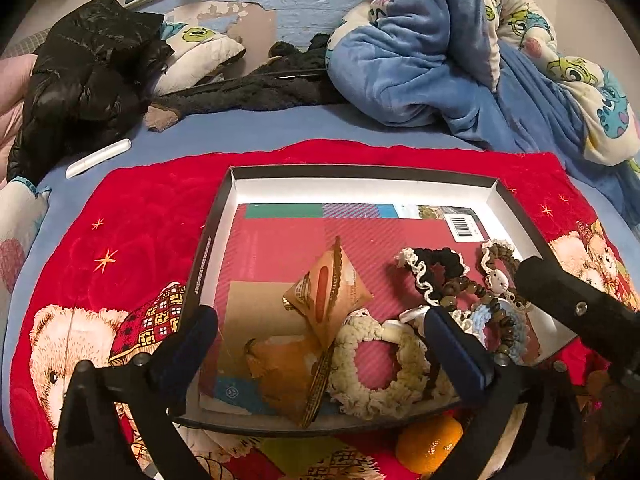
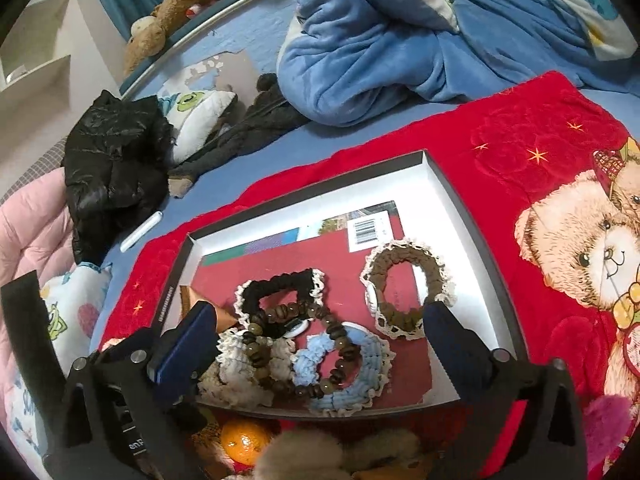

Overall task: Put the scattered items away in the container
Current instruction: 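Open left tool dropping paper packet while right tool releases bracelet into box, then withdraw both open tools from the box back over the remaining items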

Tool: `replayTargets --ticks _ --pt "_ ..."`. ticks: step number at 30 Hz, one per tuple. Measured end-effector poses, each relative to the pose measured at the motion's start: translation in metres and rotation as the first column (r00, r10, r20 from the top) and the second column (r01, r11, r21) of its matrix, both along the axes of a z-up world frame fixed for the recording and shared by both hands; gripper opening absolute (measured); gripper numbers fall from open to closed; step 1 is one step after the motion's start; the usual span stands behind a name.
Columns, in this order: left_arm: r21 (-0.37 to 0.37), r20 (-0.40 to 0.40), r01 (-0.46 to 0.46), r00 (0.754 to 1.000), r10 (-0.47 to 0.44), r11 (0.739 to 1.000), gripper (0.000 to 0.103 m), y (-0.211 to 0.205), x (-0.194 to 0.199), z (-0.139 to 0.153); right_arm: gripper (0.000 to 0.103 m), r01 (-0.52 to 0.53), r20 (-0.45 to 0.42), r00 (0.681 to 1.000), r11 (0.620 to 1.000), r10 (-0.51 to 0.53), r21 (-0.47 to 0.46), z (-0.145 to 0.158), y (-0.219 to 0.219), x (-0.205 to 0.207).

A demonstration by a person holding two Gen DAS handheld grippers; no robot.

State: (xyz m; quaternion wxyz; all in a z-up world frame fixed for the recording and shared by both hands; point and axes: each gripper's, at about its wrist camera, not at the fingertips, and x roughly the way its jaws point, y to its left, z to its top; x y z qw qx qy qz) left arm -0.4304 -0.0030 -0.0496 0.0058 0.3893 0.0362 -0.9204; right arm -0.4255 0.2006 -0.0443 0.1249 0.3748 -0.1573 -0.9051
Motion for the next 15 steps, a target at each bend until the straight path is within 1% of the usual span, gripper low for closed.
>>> replayTargets --ticks 8,13,15 --pt "0.005 -0.004 0.011 1.0 -0.011 1.0 0.103 0.0 0.001 0.001 0.103 0.001 -0.007 1.0 1.0 -0.001 0.012 0.002 0.0 0.0" --pt "-0.003 -0.051 0.023 0.998 -0.024 1.0 0.103 0.003 0.007 0.009 0.103 0.001 -0.036 0.999 0.999 0.0 0.037 0.007 -0.003 0.004" --pt "-0.014 -0.073 0.031 0.997 -0.032 0.999 0.103 0.004 0.01 0.014 0.103 -0.01 -0.068 0.998 0.999 0.013 0.046 0.014 -0.005 0.008"
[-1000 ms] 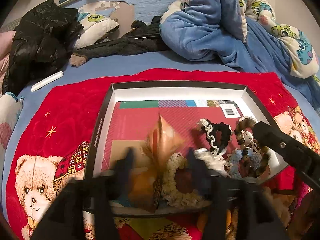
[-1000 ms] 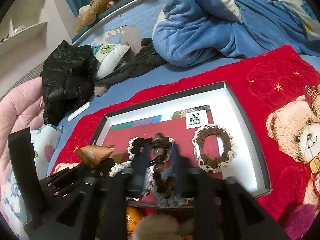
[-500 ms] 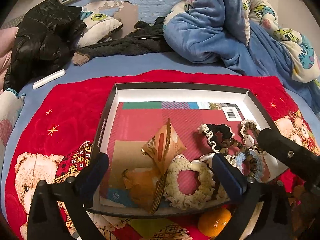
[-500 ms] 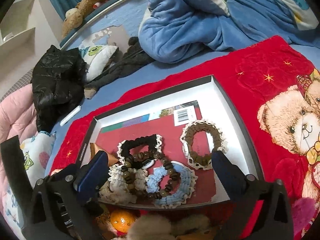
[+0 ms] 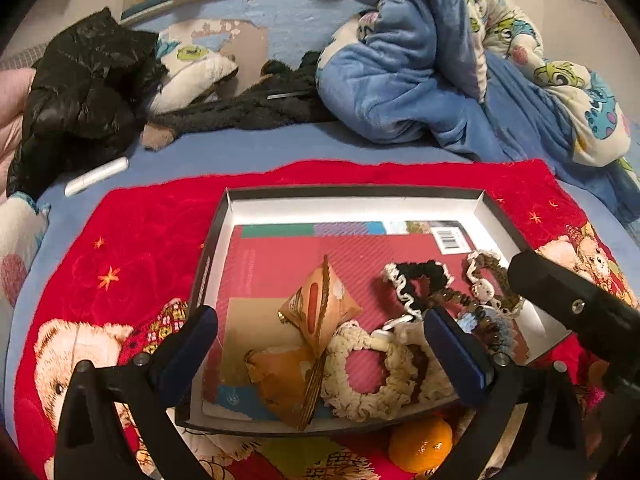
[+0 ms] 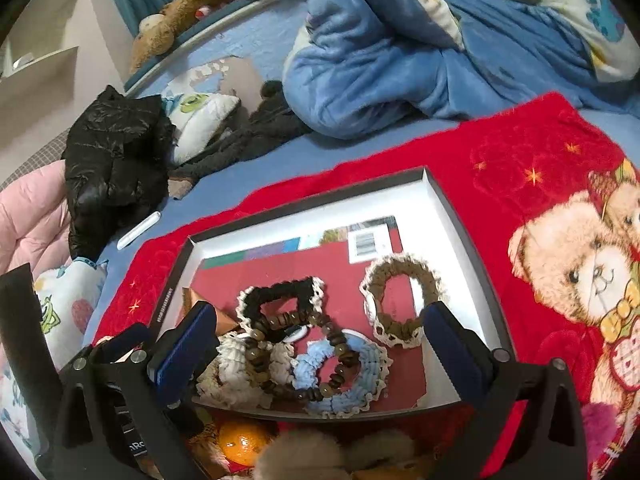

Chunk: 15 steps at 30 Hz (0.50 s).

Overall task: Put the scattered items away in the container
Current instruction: 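Withdraw both open tools from the box back over the remaining items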

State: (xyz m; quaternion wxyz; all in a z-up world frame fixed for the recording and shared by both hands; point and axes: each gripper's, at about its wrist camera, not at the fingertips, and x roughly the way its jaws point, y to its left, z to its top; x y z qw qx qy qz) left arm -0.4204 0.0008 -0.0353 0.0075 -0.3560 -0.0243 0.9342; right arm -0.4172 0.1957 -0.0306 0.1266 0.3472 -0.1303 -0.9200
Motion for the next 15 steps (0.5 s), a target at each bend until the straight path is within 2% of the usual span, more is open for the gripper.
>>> replayTargets --ticks 5,8,11,15 --pt "-0.006 -0.068 -0.022 0.997 0.022 1.0 0.103 -0.003 0.012 0.018 0.103 -0.001 -0.098 0.995 0.999 0.005 0.039 0.024 -0.003 0.016" --pt "0.017 -0.1 -0.027 0.995 0.028 0.999 0.103 -0.009 0.024 0.035 0.103 0.004 -0.171 0.985 0.999 0.005 0.052 0.042 -0.007 0.031" --pt "0.004 -0.138 -0.04 0.99 0.04 0.999 0.103 -0.011 0.044 0.06 0.103 0.002 -0.235 0.972 0.998 0.014 0.069 0.063 -0.01 0.048" --pt "-0.015 -0.231 -0.039 0.972 0.034 0.999 0.103 -0.008 0.096 0.108 0.103 0.012 -0.352 0.936 0.996 0.019 0.086 0.113 -0.01 0.091"
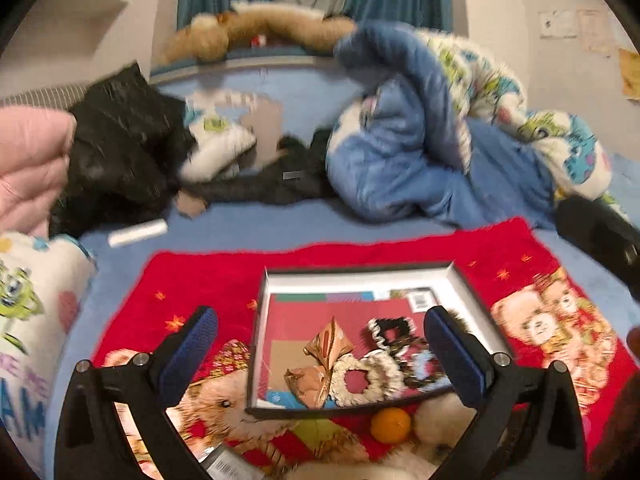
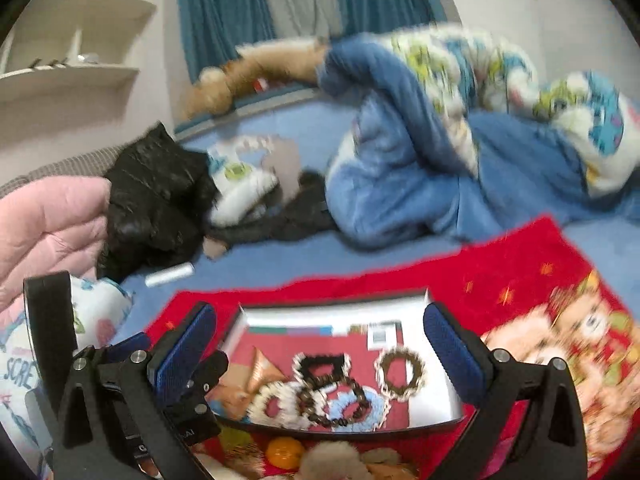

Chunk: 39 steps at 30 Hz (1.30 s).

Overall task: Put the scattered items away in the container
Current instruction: 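Withdraw both open tools from the box back over the remaining items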

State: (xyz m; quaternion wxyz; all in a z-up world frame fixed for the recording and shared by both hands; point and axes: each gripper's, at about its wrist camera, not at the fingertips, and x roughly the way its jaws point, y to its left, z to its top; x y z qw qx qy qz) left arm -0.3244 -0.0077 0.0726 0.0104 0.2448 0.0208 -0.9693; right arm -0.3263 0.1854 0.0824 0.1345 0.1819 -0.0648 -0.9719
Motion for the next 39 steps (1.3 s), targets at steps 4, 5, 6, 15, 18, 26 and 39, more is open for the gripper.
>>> replayTargets --ticks 4,5,6,15,18,26,39 --pt "-0.033 -0.044 -0.039 0.998 0.038 0.999 0.103 0.003 0.059 0.045 0.103 0.0 -0.085 0.996 1.0 0.001 0.01 0.046 -0.008 0.048" --pt "-0.025 -0.058 -0.041 0.998 0.04 0.999 0.103 0.002 0.077 0.056 0.103 -0.016 -0.089 0.996 1.0 0.017 0.011 0.057 -0.012 0.062" --pt "-0.009 -0.069 -0.037 0.997 0.037 0.999 0.103 0.001 0.097 0.066 0.103 -0.029 -0.089 0.996 0.999 0.03 0.015 0.063 -0.014 0.073" --pt "0.065 -0.053 -0.01 0.999 0.014 0.998 0.103 -0.012 0.245 0.094 0.103 -0.031 -0.119 0.992 0.996 0.04 0.08 0.092 -0.008 0.21" --pt "0.084 -0.051 0.027 0.998 -0.023 0.996 0.103 -0.009 0.284 0.079 0.103 -0.069 -0.12 0.99 0.994 0.078 0.082 0.083 0.002 0.252" --pt "0.001 -0.055 -0.038 0.998 0.038 0.999 0.103 0.012 0.328 0.01 0.103 -0.106 -0.148 0.983 0.994 0.111 0.038 0.016 0.015 0.312" --pt "0.034 -0.02 -0.021 1.0 0.021 0.999 0.103 0.01 0.304 -0.075 0.103 -0.023 0.055 0.998 1.0 0.023 -0.013 -0.084 0.032 0.281"
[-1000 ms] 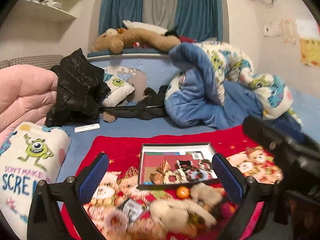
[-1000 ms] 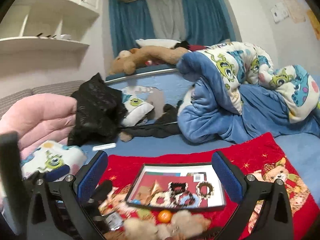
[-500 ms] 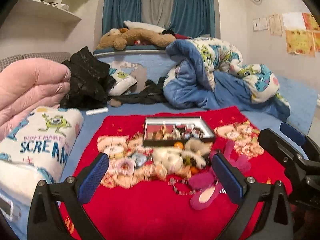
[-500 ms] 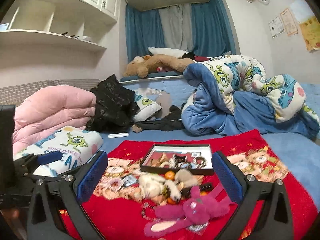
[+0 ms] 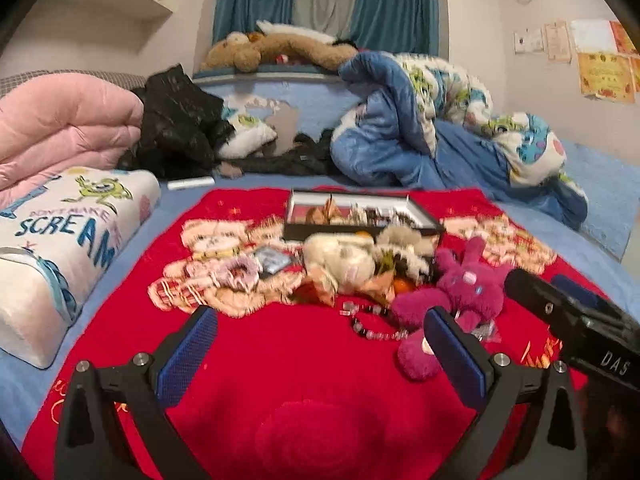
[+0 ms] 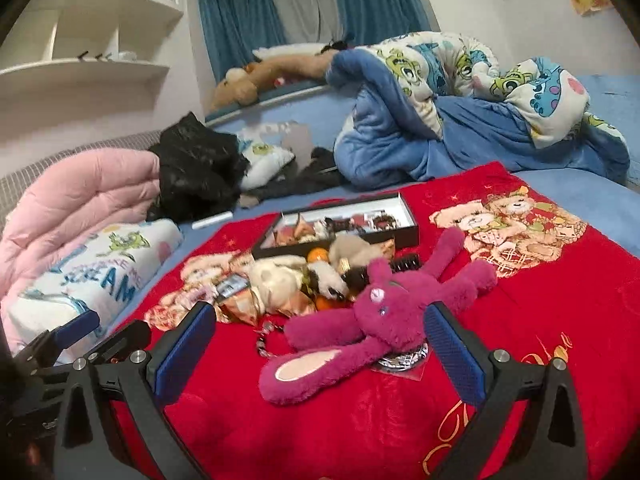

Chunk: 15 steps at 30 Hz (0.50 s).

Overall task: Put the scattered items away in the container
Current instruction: 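Withdraw both open tools from the box back over the remaining items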

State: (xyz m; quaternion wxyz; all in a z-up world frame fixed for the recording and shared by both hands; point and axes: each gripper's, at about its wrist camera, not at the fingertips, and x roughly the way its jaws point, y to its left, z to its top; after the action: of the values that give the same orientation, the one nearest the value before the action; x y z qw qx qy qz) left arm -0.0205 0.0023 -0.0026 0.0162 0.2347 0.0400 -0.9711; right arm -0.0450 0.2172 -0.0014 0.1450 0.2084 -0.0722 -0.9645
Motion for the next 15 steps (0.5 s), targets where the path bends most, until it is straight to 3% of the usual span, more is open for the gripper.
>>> replayTargets --ticks 5,15 --pt "-0.056 0.013 -0.004 1.0 0.005 0.998 0.103 0.004 -0.006 -0.007 0.103 -0.014 0.023 1.0 1.0 0.014 0.014 -0.009 -0.002 -0.009" --pt "-0.053 -0.008 -0.043 0.999 0.042 0.998 0.103 0.001 -0.006 -0.012 0.103 -0.039 0.013 0.999 0.998 0.038 0.045 -0.013 -0.009 -0.006"
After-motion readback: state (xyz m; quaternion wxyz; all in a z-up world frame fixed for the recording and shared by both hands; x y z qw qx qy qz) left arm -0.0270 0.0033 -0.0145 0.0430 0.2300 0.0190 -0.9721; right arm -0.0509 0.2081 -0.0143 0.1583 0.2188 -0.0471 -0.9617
